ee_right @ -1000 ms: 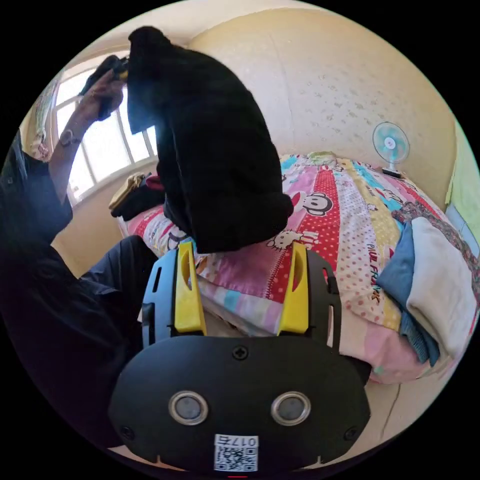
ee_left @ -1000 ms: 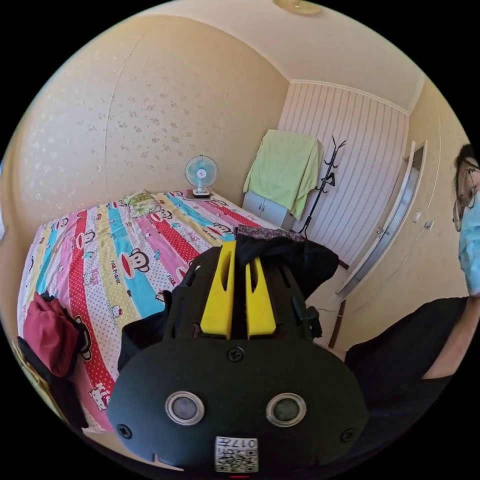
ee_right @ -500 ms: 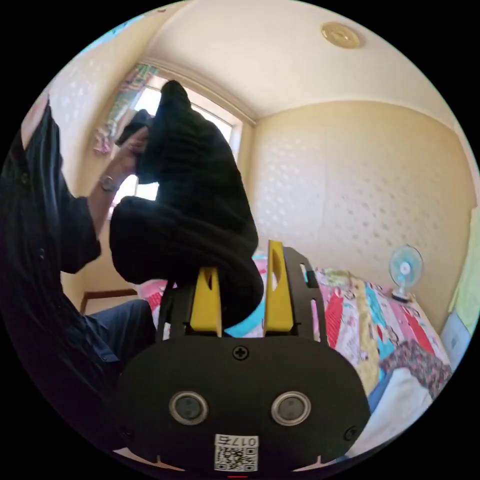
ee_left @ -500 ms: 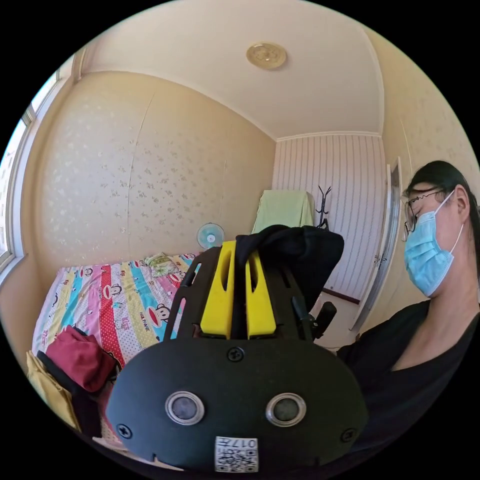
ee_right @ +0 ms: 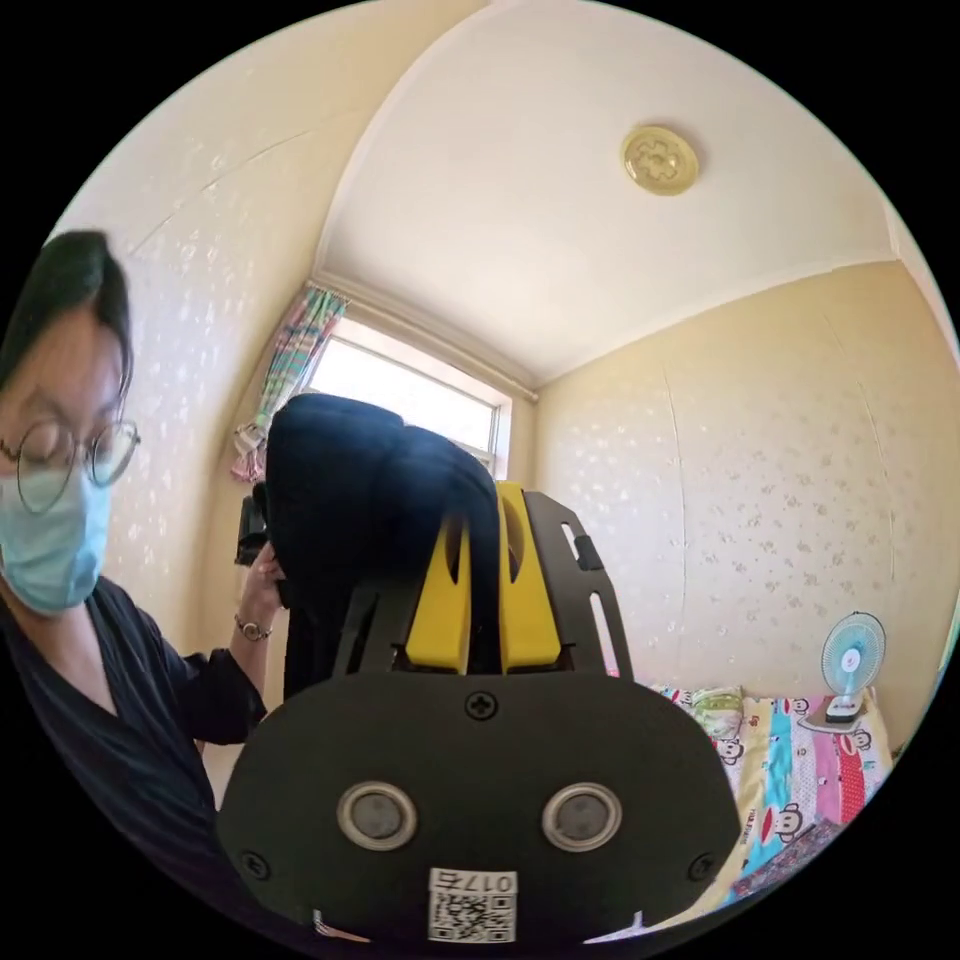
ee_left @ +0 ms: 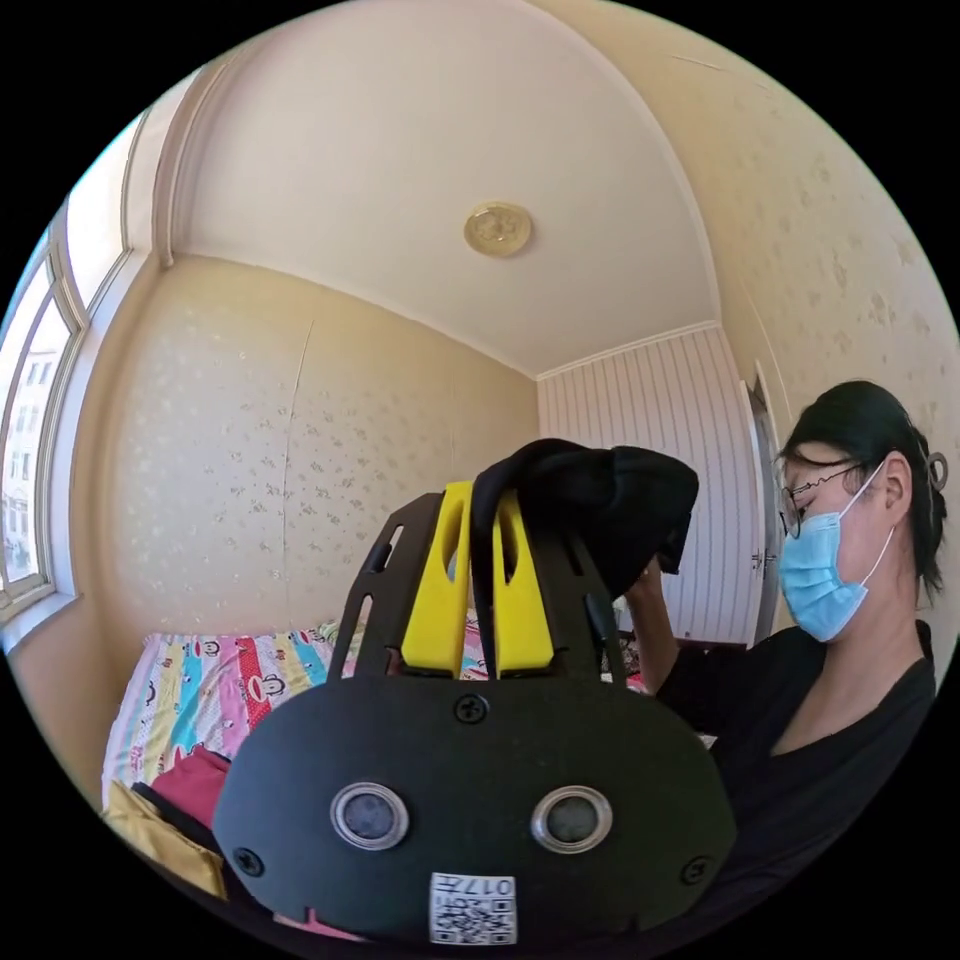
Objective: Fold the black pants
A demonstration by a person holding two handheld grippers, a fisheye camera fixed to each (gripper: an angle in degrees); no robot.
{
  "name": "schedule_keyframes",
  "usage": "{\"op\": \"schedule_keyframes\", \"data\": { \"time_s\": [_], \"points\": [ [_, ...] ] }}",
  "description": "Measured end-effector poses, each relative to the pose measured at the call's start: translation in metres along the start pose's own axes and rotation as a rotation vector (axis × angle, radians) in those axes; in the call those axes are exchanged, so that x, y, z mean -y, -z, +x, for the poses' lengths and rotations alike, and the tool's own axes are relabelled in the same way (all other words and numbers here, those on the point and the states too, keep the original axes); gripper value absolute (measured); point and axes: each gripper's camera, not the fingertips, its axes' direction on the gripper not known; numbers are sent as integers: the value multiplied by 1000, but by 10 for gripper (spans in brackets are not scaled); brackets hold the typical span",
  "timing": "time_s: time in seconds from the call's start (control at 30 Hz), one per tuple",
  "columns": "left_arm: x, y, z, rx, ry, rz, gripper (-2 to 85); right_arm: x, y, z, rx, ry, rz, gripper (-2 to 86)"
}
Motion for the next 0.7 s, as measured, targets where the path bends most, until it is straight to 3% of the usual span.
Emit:
{"op": "schedule_keyframes", "data": {
  "time_s": [0.1, 0.23, 0.43, 0.7],
  "points": [
    [30, 0, -19, -36, 64, 13, 27, 44, -23, -18, -78, 130, -78, 52],
    [71, 15, -14, 66, 28, 102, 34, 80, -46, -28, -63, 163, -131, 51],
    [113, 22, 13, 72, -51, 252, 37, 114, -50, -35, -124, 205, -58, 51],
    [139, -40, -47, -7, -9, 186, 37, 80, -79, 27, -165, 148, -132, 47]
  ]
}}
